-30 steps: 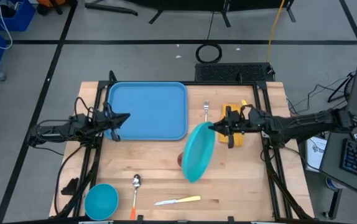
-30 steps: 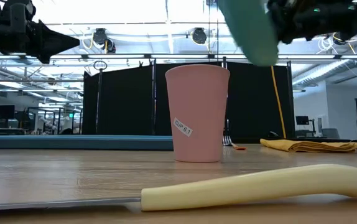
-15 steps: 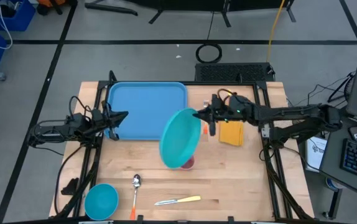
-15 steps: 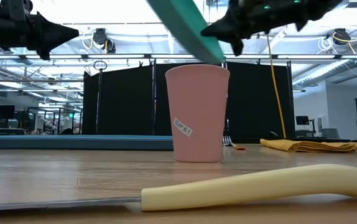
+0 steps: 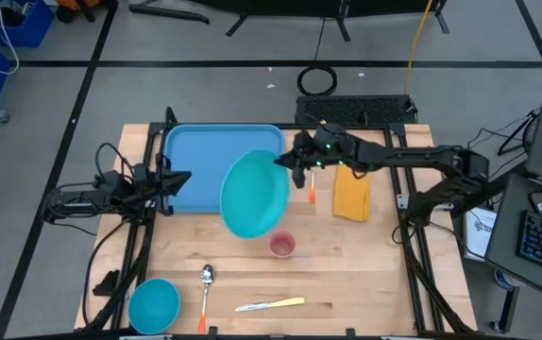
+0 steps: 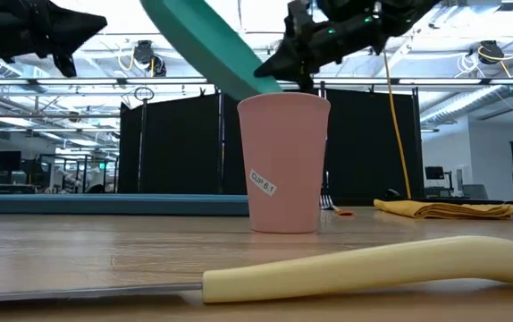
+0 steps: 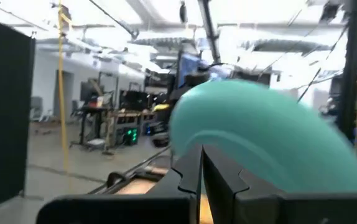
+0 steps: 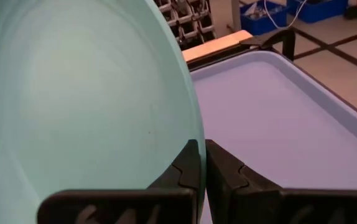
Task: Set up tray
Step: Put the green plate on the blue serving tray
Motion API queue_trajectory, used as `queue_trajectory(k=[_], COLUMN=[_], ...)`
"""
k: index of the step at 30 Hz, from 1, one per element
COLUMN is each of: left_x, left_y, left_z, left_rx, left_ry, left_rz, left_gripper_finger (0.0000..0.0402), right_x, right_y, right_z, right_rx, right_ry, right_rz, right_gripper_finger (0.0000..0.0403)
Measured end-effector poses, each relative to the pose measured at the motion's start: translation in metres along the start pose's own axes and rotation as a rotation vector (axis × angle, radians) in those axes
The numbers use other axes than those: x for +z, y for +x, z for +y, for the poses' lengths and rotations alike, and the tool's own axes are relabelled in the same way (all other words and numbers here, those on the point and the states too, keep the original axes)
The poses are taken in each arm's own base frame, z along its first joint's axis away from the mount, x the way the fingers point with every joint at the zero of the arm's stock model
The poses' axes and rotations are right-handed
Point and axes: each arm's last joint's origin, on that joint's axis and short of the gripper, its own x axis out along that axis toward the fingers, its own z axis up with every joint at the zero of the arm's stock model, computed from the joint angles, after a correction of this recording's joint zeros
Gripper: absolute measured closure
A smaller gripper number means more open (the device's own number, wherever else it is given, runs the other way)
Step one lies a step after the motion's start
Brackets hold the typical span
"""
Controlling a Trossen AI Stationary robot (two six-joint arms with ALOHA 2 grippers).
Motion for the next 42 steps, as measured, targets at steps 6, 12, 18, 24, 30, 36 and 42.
queue_trajectory(k=[6, 12, 18, 24, 30, 36, 42], left_x=[0.006, 0.003, -0.001, -0.007, -0.01, -0.017, -0.019], left_y=[0.0, 0.0, 0.0, -0.001, 0.001, 0.008, 0.013], left_z=[-0.001, -0.001, 0.003, 0.006, 0.005, 0.005, 0.004], left_rx=[-0.046, -0.041, 0.102, 0.196, 0.196, 0.231, 0.213], left_ry=[-0.008, -0.063, -0.24, -0.292, -0.135, -0.074, -0.049], left_rz=[-0.055, -0.025, -0.001, 0.037, 0.082, 0.137, 0.151], left_gripper_finger=[0.0382, 0.0382, 0.0382, 0.0382, 0.0365, 0.0287, 0.0208], right_x=[0.018, 0.027, 0.028, 0.029, 0.041, 0.047, 0.047], right_y=[0.012, 0.014, 0.012, 0.011, 0.012, 0.012, 0.015], right_z=[-0.011, -0.015, -0.019, -0.021, -0.018, -0.016, -0.014], right_rx=[-0.021, -0.139, -0.222, -0.329, -0.439, -0.448, -0.577], right_ry=[-0.015, -0.08, -0.115, -0.152, -0.207, -0.235, -0.323], right_rz=[0.062, 0.122, 0.116, 0.099, -0.032, -0.099, -0.106], right_gripper_finger=[0.0403, 0.0403, 0.0403, 0.0403, 0.0403, 0.0403, 0.0403])
